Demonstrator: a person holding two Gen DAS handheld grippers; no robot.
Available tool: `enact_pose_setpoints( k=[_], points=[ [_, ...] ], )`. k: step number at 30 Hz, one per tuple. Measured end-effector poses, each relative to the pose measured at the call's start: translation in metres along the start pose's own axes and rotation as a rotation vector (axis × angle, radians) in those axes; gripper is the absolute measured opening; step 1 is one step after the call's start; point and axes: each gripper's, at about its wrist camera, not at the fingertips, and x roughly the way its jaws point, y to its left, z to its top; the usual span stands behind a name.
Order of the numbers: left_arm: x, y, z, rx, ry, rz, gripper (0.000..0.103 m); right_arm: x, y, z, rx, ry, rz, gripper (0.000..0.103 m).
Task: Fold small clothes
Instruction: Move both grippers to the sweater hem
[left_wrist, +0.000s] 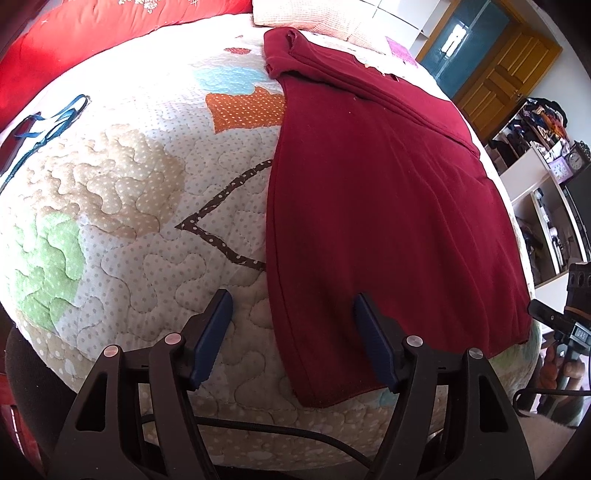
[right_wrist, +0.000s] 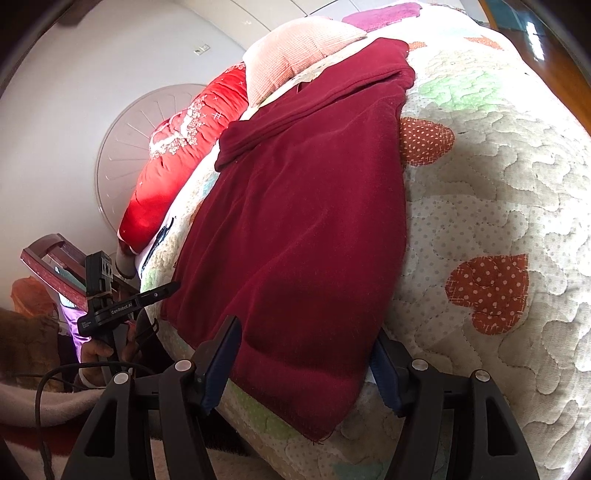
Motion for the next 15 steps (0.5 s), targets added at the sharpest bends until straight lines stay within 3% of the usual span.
enact_pose_setpoints(
  k=[7, 11, 15],
  points=[
    [-0.0011, 0.0003, -0.0027, -0.009, 0.002, -0.008, 0.071, 0.0014, -0.0060, 0.0027, 0.017, -0.009, 0.026, 0.065],
    [-0.0023, -0.0024, -0.0069, 0.021, 0.016, -0.028, 0.080, 0.0017, -0.0067, 0.0036, 0.020, -0.016, 0.035, 0.065],
    [-0.0020, -0.0055, -0.0098, 0.049, 0.024, -0.031, 0.082, 0.0011, -0.0093, 0.0039, 0.022, -0.017, 0.052, 0.065]
  ],
)
